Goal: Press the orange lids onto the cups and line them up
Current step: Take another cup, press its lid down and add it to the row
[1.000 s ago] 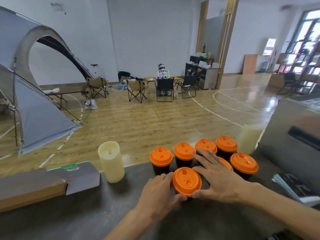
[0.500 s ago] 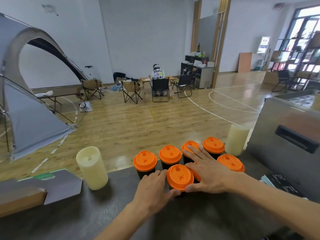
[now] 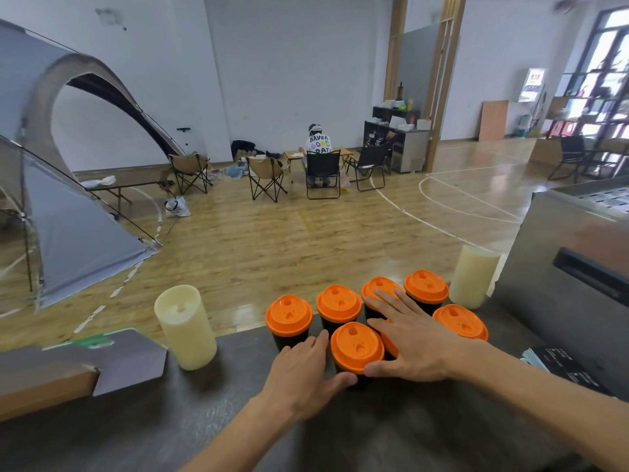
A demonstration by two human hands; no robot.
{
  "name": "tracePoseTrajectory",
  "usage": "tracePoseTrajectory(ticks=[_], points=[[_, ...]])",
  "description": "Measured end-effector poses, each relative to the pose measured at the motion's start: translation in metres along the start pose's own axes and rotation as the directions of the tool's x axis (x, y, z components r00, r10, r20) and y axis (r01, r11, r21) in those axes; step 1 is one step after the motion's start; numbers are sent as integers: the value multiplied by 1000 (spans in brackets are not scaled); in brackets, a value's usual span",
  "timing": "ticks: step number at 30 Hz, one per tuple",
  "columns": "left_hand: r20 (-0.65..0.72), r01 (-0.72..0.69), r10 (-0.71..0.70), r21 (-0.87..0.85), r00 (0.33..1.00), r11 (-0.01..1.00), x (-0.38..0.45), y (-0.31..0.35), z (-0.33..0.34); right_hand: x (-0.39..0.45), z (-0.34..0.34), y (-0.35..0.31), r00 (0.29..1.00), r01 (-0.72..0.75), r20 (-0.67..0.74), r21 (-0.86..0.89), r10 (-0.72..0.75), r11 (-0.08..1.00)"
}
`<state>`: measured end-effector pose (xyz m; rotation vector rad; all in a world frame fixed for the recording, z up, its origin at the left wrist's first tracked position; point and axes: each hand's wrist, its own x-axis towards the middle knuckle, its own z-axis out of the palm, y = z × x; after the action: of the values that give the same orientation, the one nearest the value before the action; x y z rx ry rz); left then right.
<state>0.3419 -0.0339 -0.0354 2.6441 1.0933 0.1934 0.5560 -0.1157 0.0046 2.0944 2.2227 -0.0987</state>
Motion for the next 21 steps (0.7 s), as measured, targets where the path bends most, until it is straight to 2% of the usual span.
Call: tracePoseTrajectory(ticks=[5, 11, 16, 21], points=[[-140, -54, 74, 140, 987, 989, -28, -20, -20, -3, -14, -25, 985, 25, -169, -54, -33, 998], [-303, -36, 107, 231, 947, 972, -97, -80, -62, 22, -35, -108, 941, 227, -241, -74, -238, 971], [-364, 152, -47, 267, 930, 952, -168, -153, -93, 66, -35, -202, 876, 414, -258, -31, -408, 910], [-435, 370, -229, 274, 871, 888, -245, -226, -121, 116, -31, -311, 789, 574, -271, 4, -551, 819]])
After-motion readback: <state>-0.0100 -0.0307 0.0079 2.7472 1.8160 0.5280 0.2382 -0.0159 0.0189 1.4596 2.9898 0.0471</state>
